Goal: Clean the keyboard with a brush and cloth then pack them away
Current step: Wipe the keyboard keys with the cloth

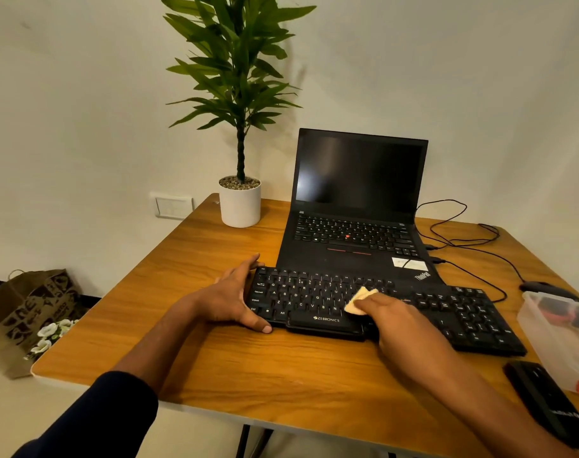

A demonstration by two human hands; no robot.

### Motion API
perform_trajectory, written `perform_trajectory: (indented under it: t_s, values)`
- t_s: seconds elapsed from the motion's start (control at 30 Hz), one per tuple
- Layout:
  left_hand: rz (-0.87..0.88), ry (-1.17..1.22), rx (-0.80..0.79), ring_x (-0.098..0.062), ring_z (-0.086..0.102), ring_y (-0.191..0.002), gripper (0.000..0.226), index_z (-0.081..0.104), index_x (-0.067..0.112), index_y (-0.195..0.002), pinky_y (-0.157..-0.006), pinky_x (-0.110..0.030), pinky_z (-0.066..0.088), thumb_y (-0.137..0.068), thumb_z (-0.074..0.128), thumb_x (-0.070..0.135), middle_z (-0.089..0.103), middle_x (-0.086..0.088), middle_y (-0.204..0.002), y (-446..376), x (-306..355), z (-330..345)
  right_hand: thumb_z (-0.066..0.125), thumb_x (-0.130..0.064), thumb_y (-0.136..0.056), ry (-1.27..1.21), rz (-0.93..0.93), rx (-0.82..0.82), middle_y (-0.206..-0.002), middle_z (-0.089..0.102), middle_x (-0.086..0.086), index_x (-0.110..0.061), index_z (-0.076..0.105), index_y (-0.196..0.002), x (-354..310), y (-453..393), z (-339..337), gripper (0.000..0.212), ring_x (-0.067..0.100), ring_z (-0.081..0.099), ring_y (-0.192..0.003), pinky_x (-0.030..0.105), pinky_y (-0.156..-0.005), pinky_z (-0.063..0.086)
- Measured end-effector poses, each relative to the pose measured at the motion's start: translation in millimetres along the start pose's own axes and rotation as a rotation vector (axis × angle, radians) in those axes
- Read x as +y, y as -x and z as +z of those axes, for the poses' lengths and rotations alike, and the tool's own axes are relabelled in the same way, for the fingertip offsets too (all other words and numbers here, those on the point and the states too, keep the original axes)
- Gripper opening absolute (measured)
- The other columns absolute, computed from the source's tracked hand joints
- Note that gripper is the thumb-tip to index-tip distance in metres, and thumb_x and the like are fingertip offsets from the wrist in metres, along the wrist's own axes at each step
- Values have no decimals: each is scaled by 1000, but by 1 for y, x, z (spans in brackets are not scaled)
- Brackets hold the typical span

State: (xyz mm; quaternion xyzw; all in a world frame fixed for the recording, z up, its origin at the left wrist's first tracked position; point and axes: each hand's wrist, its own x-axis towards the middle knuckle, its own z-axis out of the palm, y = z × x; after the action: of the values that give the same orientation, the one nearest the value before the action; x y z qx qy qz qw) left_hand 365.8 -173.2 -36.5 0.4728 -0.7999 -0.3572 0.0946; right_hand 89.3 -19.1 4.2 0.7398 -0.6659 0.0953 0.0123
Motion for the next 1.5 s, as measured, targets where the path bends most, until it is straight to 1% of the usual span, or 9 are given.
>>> perform_trajectory:
  t_s: [0.3,0.43,0.6,0.77,0.87,0.97,1.1,1.27,1.5]
  values:
    - [6,9,-11,-25,20,-143,152,-8,42,-152,-118,-52,23,-37,90,62,20,4,-157,1,2,-1,41,11,-89,-84,-239,-1,-155,24,-14,-30,30,-147,-27,-10,17,72,4,19,-143,15,-111,8]
    - [4,19,-20,-25,20,-143,154,-8,43,-152,-118,-52,24,-34,89,65,19,3,-158,1,3,-2,44,6,-90,-41,-178,-23,-155,24,-17,-33,32,-146,4,2,14,70,1,17,-143,13,-107,3]
    - [6,18,-11,-26,21,-143,151,-8,42,-152,-117,-53,26,-40,91,60,18,2,-158,-1,0,-1,54,1,-86,20,-8,-41,-150,31,-19,-38,39,-140,55,23,3,68,-2,26,-139,12,-108,5]
    - [7,23,-4,-25,22,-143,152,-7,41,-153,-117,-52,27,-39,92,60,19,2,-157,-2,-1,-1,57,-4,-86,75,251,-69,-141,49,-6,-32,49,-135,86,30,-20,57,10,50,-126,22,-104,38]
    - [5,11,2,-27,22,-144,153,-8,43,-152,-116,-54,28,-36,91,63,19,1,-158,-3,-2,1,55,-2,-87,77,352,-51,-139,51,-1,-26,46,-138,75,27,-28,56,15,52,-122,25,-99,42]
    - [1,-1,2,-27,22,-144,153,-8,45,-151,-116,-56,29,-36,91,65,19,2,-158,-5,-4,0,52,6,-87,44,288,-30,-142,47,2,-21,42,-141,40,24,-14,61,16,49,-126,24,-104,38]
    - [10,14,-2,-27,22,-144,153,-8,45,-151,-115,-56,29,-35,91,65,19,3,-157,-6,-4,0,46,11,-87,-24,116,22,-155,27,2,-16,25,-150,3,14,3,71,16,25,-143,25,-115,17]
    - [3,19,-15,-27,24,-142,153,-8,48,-150,-115,-55,31,-36,92,65,19,2,-157,-8,-8,-1,43,6,-91,-19,-120,20,-157,23,-3,-21,27,-150,2,-1,-2,67,12,18,-145,21,-116,9]
    - [9,23,-29,-28,25,-141,153,-8,47,-150,-114,-54,32,-34,91,66,20,0,-156,-10,-8,-1,52,-1,-90,139,42,-40,-154,31,-6,-28,36,-145,76,6,-14,63,13,31,-140,30,-114,25]
